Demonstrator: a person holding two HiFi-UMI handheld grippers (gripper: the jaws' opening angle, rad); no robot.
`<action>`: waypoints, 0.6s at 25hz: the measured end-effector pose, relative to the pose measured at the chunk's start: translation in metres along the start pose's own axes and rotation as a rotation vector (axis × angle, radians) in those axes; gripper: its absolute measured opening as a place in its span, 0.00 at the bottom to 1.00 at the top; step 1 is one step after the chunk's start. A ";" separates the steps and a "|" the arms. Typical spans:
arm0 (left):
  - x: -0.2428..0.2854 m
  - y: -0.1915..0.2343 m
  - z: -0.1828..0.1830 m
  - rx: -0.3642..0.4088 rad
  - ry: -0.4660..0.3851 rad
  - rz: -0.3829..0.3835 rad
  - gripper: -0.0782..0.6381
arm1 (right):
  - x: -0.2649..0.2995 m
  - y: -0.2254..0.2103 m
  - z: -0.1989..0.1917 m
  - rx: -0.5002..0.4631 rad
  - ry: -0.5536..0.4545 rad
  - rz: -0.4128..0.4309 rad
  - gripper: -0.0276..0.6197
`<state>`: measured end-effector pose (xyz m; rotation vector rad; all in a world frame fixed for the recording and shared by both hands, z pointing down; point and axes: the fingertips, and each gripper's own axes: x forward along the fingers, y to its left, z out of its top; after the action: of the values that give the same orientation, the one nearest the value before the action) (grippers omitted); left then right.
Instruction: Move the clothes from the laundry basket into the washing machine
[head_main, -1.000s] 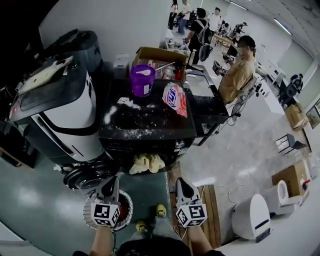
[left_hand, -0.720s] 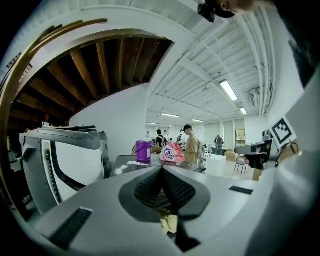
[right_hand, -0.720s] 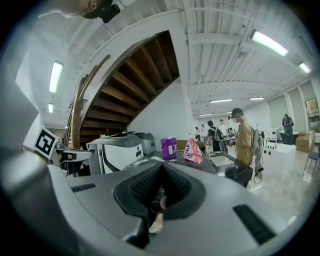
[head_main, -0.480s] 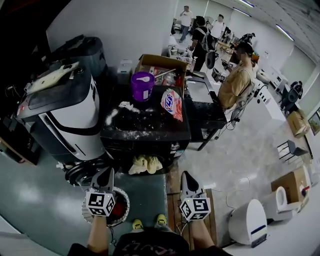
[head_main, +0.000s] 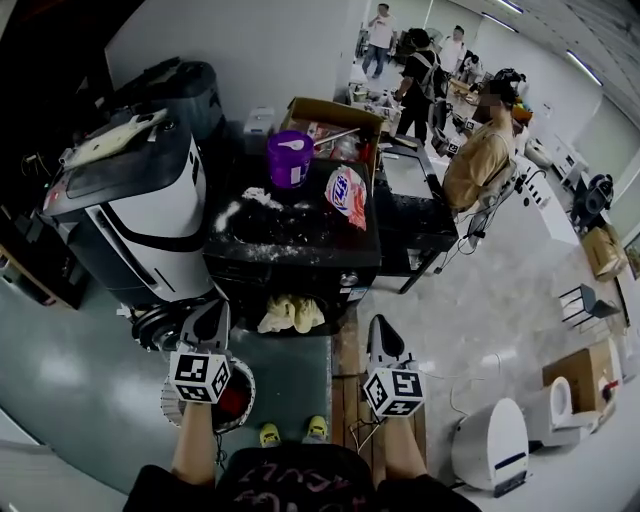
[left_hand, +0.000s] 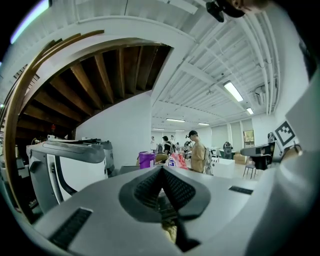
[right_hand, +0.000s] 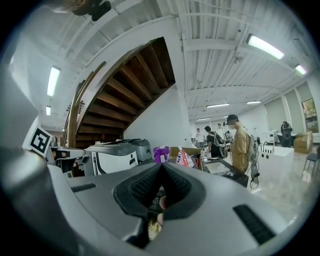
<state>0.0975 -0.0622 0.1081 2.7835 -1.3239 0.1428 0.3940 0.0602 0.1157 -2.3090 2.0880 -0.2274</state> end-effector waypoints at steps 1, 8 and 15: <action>0.001 0.000 0.004 0.008 -0.006 0.000 0.12 | 0.002 -0.001 0.003 -0.002 -0.004 0.000 0.05; -0.001 0.011 0.012 0.002 -0.011 0.026 0.12 | 0.013 -0.001 0.015 -0.013 -0.011 0.012 0.05; -0.004 0.017 0.012 -0.007 -0.019 0.051 0.12 | 0.018 0.003 0.022 -0.035 -0.011 0.013 0.05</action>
<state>0.0824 -0.0704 0.0961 2.7535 -1.3970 0.1136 0.3951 0.0398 0.0954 -2.3096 2.1180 -0.1796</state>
